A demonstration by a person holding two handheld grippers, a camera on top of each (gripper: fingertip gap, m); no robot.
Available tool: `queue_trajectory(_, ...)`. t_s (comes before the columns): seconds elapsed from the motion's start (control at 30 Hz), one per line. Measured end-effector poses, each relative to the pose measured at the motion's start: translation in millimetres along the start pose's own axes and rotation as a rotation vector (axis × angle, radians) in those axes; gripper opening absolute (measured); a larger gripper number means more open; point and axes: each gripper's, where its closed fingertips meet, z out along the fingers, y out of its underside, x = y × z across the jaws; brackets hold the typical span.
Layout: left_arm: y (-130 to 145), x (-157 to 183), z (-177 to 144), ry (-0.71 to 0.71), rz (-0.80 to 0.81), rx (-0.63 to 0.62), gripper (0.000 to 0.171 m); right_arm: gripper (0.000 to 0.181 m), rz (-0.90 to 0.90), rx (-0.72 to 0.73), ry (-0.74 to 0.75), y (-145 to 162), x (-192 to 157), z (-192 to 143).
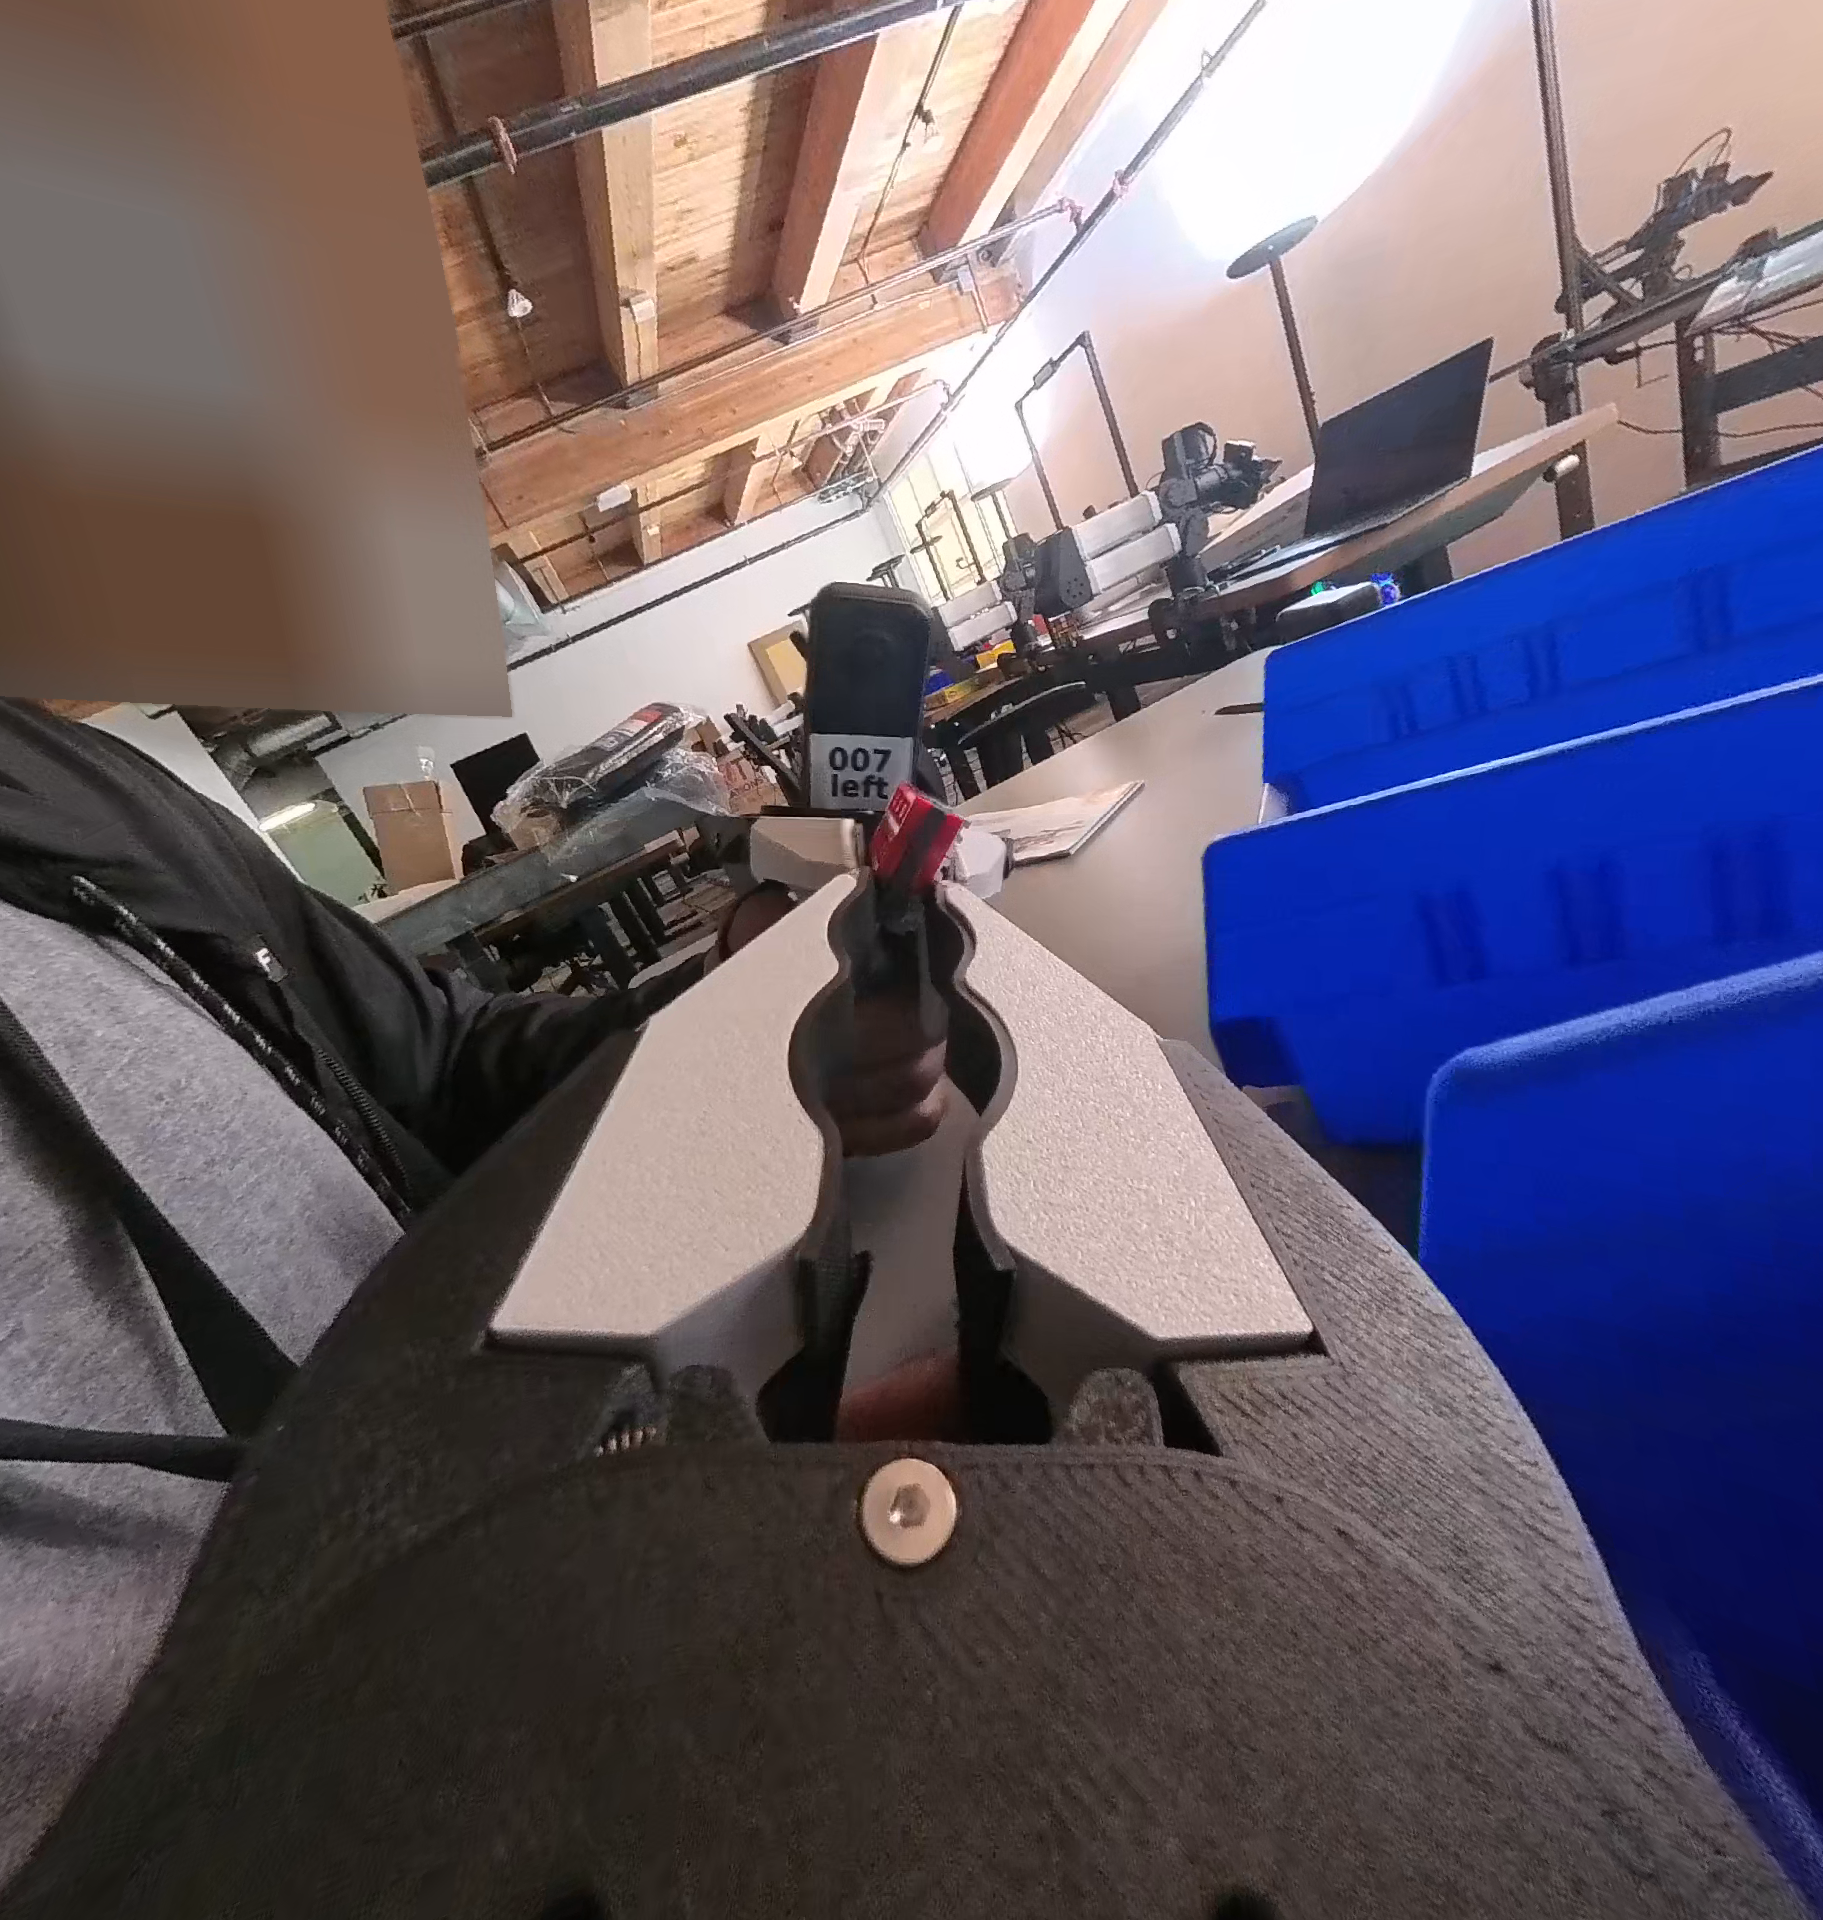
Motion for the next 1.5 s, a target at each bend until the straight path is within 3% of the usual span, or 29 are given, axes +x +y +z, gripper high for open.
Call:
queue_trajectory(0.23,1.0,-5.9,-2.8,-0.025,0.003,-0.008,0.012,0.012,-0.023,-0.034,0.050,6.1,5.8,2.0)
queue_trajectory(0.4,-20.1,-17.3,-21.2,-0.082,0.011,0.062,0.012,0.036,-0.030,-0.138,0.138,21.0,19.0,2.2)
queue_trajectory(0.5,-31.5,-27.7,-35.2,-0.149,0.046,0.087,0.012,0.047,-0.046,-0.335,0.243,45.3,28.8,0.0)
queue_trajectory(0.63,-36.6,-36.5,-44.3,-0.197,0.058,0.100,0.012,0.064,-0.197,-0.656,0.316,84.8,31.0,-6.2)
queue_trajectory(0.8,-34.4,-38.1,-43.0,-0.196,0.044,0.102,0.012,0.054,-0.283,-0.795,0.366,106.0,37.6,-9.9)
queue_trajectory(0.9,-33.2,-37.7,-41.8,-0.195,0.043,0.097,0.012,0.041,-0.321,-0.830,0.373,114.7,40.7,-8.8)
queue_trajectory(1.5,-41.1,-38.6,-48.4,-0.229,0.074,0.116,0.012,0.043,-0.403,-0.815,0.358,123.9,41.1,52.3)
